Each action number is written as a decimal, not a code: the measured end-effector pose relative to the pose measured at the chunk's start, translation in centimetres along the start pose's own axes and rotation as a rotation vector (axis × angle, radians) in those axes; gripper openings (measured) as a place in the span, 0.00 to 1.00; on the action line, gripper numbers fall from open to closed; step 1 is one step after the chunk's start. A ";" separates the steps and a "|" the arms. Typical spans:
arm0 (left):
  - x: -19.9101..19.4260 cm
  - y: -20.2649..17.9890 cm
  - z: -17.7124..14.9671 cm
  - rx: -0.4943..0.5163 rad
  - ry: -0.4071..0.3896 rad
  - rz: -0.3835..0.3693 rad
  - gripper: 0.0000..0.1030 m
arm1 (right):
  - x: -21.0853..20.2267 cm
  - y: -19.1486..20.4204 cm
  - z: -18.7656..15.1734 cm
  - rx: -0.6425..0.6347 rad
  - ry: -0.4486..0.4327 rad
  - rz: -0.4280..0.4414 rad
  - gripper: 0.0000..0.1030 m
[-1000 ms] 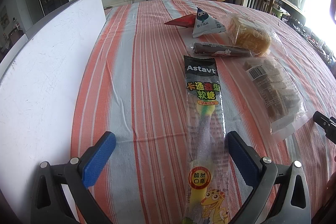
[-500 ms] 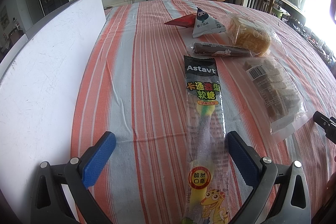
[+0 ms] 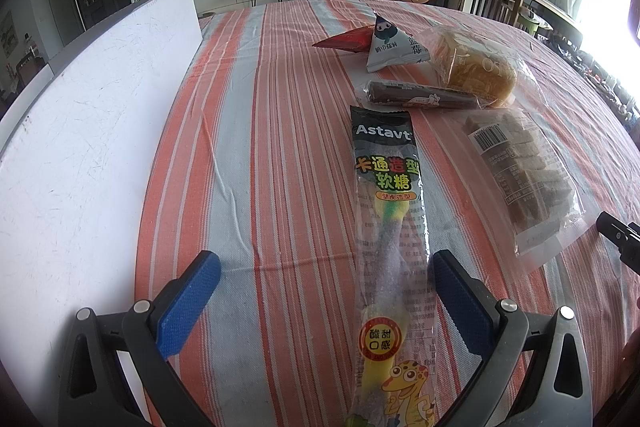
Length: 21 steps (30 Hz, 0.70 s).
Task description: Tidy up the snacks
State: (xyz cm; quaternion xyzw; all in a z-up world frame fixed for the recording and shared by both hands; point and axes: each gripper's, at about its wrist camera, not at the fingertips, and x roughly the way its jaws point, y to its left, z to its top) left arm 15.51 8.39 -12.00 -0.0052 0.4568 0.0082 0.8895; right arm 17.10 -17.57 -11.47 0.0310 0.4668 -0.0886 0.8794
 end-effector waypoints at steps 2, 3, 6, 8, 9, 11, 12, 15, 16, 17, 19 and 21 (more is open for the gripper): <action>0.0 0.0 0.0 0.000 0.000 0.000 1.00 | 0.0 0.0 0.0 0.000 0.000 0.000 0.85; 0.0 0.0 0.0 0.000 0.000 0.000 1.00 | 0.0 0.0 0.0 0.000 0.000 0.000 0.85; 0.0 0.0 0.0 0.000 0.000 0.000 1.00 | 0.0 0.0 0.0 0.000 0.000 0.000 0.85; 0.0 0.0 0.0 0.000 0.000 0.000 1.00 | 0.0 0.0 0.0 0.000 0.000 0.001 0.85; 0.0 0.0 0.0 0.000 0.000 0.000 1.00 | 0.0 0.0 0.0 0.000 0.000 0.000 0.85; 0.0 0.0 0.0 0.000 0.000 0.000 1.00 | -0.1 0.0 0.0 0.004 0.002 0.005 0.85; 0.0 0.0 0.0 0.000 0.000 0.000 1.00 | -0.2 -0.1 0.1 0.008 0.003 0.010 0.85; 0.0 0.0 0.0 0.000 -0.001 0.000 1.00 | -1.8 -0.1 0.8 0.032 -0.038 0.118 0.83; 0.0 0.0 0.0 0.000 -0.001 0.000 1.00 | -2.6 0.3 1.0 0.026 -0.058 0.151 0.83; 0.0 0.0 0.0 0.000 -0.001 0.000 1.00 | -3.4 1.0 1.4 0.013 -0.076 0.194 0.83; 0.0 0.0 0.0 0.000 -0.001 0.000 1.00 | -4.4 3.5 2.5 -0.045 -0.058 0.283 0.83; 0.0 0.0 0.0 0.000 -0.001 0.000 1.00 | -4.4 6.8 3.6 -0.142 -0.012 0.326 0.83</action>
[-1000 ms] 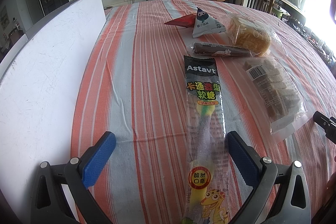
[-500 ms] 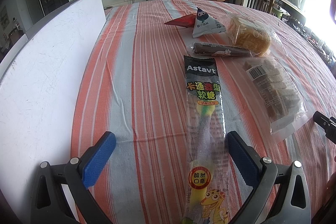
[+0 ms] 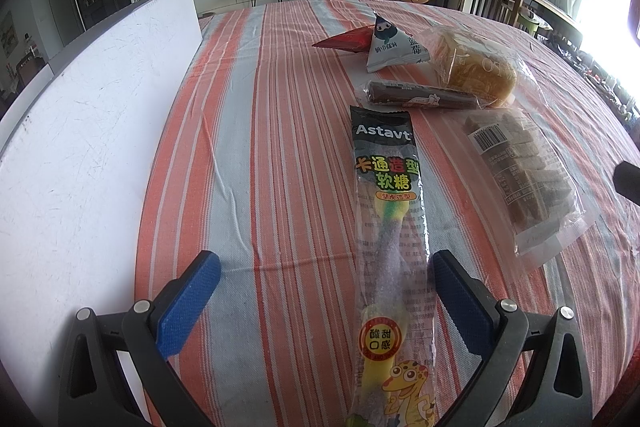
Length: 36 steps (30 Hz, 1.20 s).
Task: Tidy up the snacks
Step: 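Move the right tool to the bagged brown cake slices and close on them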
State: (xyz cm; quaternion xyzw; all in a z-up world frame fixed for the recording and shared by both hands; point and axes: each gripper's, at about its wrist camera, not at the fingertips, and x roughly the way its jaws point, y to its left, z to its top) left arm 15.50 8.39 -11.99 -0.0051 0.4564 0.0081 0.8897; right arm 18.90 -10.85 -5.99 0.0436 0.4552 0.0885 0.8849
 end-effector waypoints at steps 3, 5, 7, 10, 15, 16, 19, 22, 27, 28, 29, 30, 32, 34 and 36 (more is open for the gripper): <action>0.0 0.0 0.0 0.000 0.000 0.000 1.00 | 2.8 3.9 1.6 -0.124 0.075 -0.017 0.84; 0.0 0.0 0.0 0.000 0.000 0.000 1.00 | 5.3 5.4 2.0 -0.166 0.138 -0.018 0.84; 0.0 0.0 0.0 0.000 0.000 0.000 1.00 | 7.3 6.0 1.7 -0.185 0.198 -0.059 0.83; 0.0 0.0 0.0 0.000 0.000 0.000 1.00 | 8.5 6.1 1.3 -0.229 0.194 -0.110 0.84; 0.0 0.0 0.0 0.000 -0.001 0.000 1.00 | 7.4 3.0 0.7 -0.123 0.180 -0.094 0.81; 0.0 0.0 0.0 0.000 -0.001 0.000 1.00 | 6.9 2.4 0.3 -0.121 0.174 -0.110 0.81; 0.0 0.0 0.0 0.000 -0.001 0.000 1.00 | 5.2 0.2 -1.2 -0.092 0.154 -0.123 0.81; 0.0 -0.1 0.0 0.000 -0.001 0.001 1.00 | 4.0 -1.6 -2.1 -0.072 0.110 -0.184 0.81; 0.0 0.0 0.0 0.000 -0.001 0.000 1.00 | 4.0 -4.1 -2.0 -0.021 0.069 -0.182 0.85; 0.0 -0.1 0.0 0.000 -0.001 0.000 1.00 | 4.0 -4.2 -2.1 -0.011 0.058 -0.177 0.85; 0.0 -0.1 0.0 0.000 -0.001 0.000 1.00 | 4.1 -4.1 -2.0 -0.016 0.053 -0.184 0.85; 0.0 -0.1 0.0 0.000 -0.001 0.000 1.00 | 4.1 -4.0 -2.3 -0.020 0.050 -0.187 0.86; 0.0 -0.1 0.0 0.000 -0.001 0.001 1.00 | 3.8 -4.2 -2.6 -0.021 0.042 -0.189 0.88; 0.0 -0.1 0.0 0.000 -0.001 0.000 1.00 | 3.2 -4.4 -3.7 -0.019 0.036 -0.190 0.88; 0.0 -0.1 0.0 0.000 -0.001 0.000 1.00 | 3.1 -4.2 -4.0 -0.020 0.031 -0.193 0.89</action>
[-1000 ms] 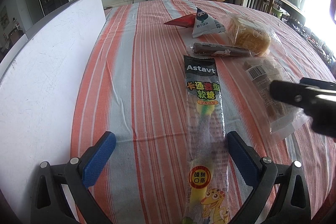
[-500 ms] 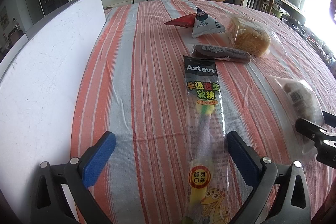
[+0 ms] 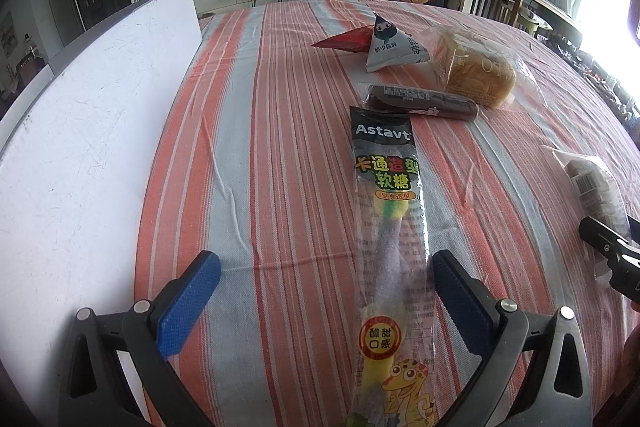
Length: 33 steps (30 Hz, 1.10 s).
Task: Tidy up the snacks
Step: 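Move the right tool to the bagged brown cake slices and close on them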
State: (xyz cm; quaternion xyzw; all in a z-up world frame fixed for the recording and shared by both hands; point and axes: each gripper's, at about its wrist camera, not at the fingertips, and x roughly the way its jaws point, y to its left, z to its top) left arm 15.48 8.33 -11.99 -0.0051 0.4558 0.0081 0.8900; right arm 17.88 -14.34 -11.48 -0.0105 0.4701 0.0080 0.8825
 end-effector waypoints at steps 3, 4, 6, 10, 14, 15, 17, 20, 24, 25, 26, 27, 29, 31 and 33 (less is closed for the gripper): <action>0.0 0.0 0.0 0.000 0.000 0.000 1.00 | -0.1 0.1 -0.3 0.000 -0.004 -0.002 0.89; 0.0 0.0 0.0 0.000 0.000 0.000 1.00 | -0.1 0.1 -0.3 0.001 -0.004 -0.002 0.89; 0.0 0.0 0.0 0.000 0.000 0.000 1.00 | -0.1 0.0 -0.3 0.001 -0.004 -0.002 0.90; 0.0 0.0 0.0 0.000 0.000 0.000 1.00 | -0.1 0.0 -0.3 0.001 -0.004 -0.002 0.90; 0.0 0.0 0.0 0.000 0.000 0.000 1.00 | -0.1 0.0 -0.3 0.001 -0.004 -0.002 0.90; 0.0 0.0 0.0 0.000 0.000 0.000 1.00 | -0.1 0.0 -0.3 0.001 -0.004 -0.002 0.90; 0.0 0.0 0.0 0.000 0.000 0.000 1.00 | -0.1 0.0 -0.3 0.001 -0.004 -0.002 0.90; 0.0 0.0 0.0 0.000 0.000 0.000 1.00 | -0.1 0.0 -0.3 0.001 -0.004 -0.002 0.90; 0.0 0.0 0.0 0.000 0.000 0.000 1.00 | -0.1 0.0 -0.3 0.001 -0.004 -0.002 0.90; 0.0 0.0 0.0 0.000 0.000 0.000 1.00 | -0.1 0.0 -0.3 0.001 -0.004 -0.002 0.90; 0.0 0.0 0.0 0.000 0.000 0.000 1.00 | -0.1 0.0 -0.3 0.001 -0.004 -0.002 0.90; 0.0 0.0 0.0 0.000 0.000 0.000 1.00 | -0.1 0.0 -0.3 0.001 -0.004 -0.002 0.90; 0.0 0.0 0.0 0.000 0.000 0.000 1.00 | -0.1 0.0 -0.3 0.001 -0.004 -0.002 0.90; 0.0 0.0 0.0 0.000 -0.001 0.000 1.00 | -0.1 0.0 -0.3 0.001 -0.004 -0.002 0.90; 0.0 0.0 0.0 0.000 -0.001 0.000 1.00 | -0.1 0.0 -0.3 0.002 -0.004 -0.002 0.90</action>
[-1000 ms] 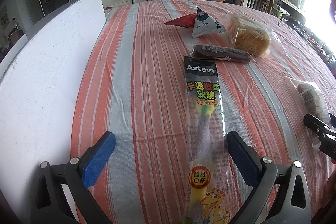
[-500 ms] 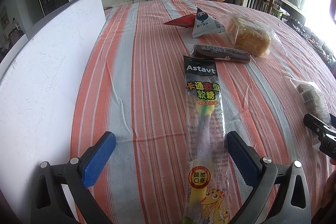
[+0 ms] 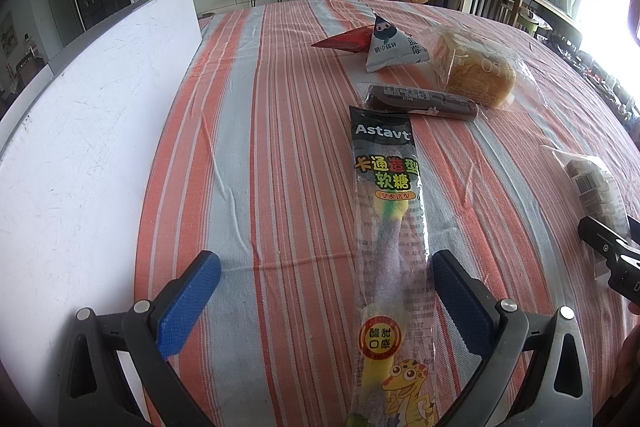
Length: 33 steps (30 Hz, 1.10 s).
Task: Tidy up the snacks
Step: 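Move the right tool to the bagged brown cake slices and close on them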
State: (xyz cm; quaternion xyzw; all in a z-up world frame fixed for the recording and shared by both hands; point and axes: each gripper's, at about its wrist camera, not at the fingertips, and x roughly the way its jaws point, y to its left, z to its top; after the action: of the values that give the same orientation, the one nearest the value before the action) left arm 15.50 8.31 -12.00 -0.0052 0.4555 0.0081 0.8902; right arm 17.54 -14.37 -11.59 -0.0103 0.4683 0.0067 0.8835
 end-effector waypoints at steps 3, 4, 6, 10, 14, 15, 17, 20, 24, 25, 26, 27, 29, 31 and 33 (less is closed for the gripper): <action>0.0 0.0 0.0 0.000 0.000 0.000 1.00 | 0.0 0.0 0.0 0.000 0.000 0.000 0.90; 0.0 0.0 0.0 0.000 0.000 0.000 1.00 | 0.0 0.0 0.0 0.000 0.000 0.000 0.90; 0.0 0.0 0.0 0.000 0.000 0.000 1.00 | 0.0 0.0 0.0 0.000 0.000 0.000 0.90; 0.0 0.0 0.0 0.003 0.004 -0.003 1.00 | 0.0 0.0 0.0 0.000 0.000 0.000 0.90; -0.2 -0.3 0.4 0.049 0.070 -0.032 1.00 | 0.0 0.0 0.0 0.000 0.001 0.001 0.90; -0.2 -0.5 0.4 0.064 0.090 -0.040 1.00 | 0.0 0.0 0.0 -0.001 0.001 0.000 0.91; -0.3 -0.7 0.4 0.071 0.122 -0.044 1.00 | 0.0 0.0 -0.1 -0.010 0.002 0.005 0.91; -0.9 -1.0 0.2 0.068 0.122 -0.049 0.83 | -0.4 -0.2 -0.2 -0.011 -0.004 0.013 0.82; -2.2 -1.4 0.3 0.095 0.099 -0.071 0.21 | -1.2 -2.0 -0.2 0.090 -0.007 0.114 0.54; -2.3 -1.0 0.3 0.070 0.103 -0.100 0.19 | -1.4 -2.7 -0.3 0.131 -0.005 0.143 0.54; -2.5 -0.4 0.3 0.033 0.111 -0.139 0.18 | -1.7 -3.7 -0.5 0.188 -0.014 0.194 0.52; -2.6 0.2 0.2 -0.004 0.120 -0.175 0.18 | -2.0 -4.4 -0.6 0.233 -0.028 0.250 0.47; -3.4 1.0 0.0 -0.047 0.111 -0.214 0.18 | -2.4 -6.1 -1.1 0.338 -0.038 0.404 0.45; -4.5 1.5 -0.3 -0.053 0.091 -0.236 0.17 | -2.5 -6.7 -1.6 0.393 -0.035 0.475 0.45; -5.5 1.8 -0.4 -0.059 0.080 -0.256 0.17 | -2.6 -6.7 -1.7 0.419 -0.033 0.502 0.45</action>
State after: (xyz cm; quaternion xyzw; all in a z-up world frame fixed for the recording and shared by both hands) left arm 11.98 10.04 -7.79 -0.0896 0.4856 -0.0923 0.8646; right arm 14.78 -21.16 -10.29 0.2873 0.4333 0.1280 0.8446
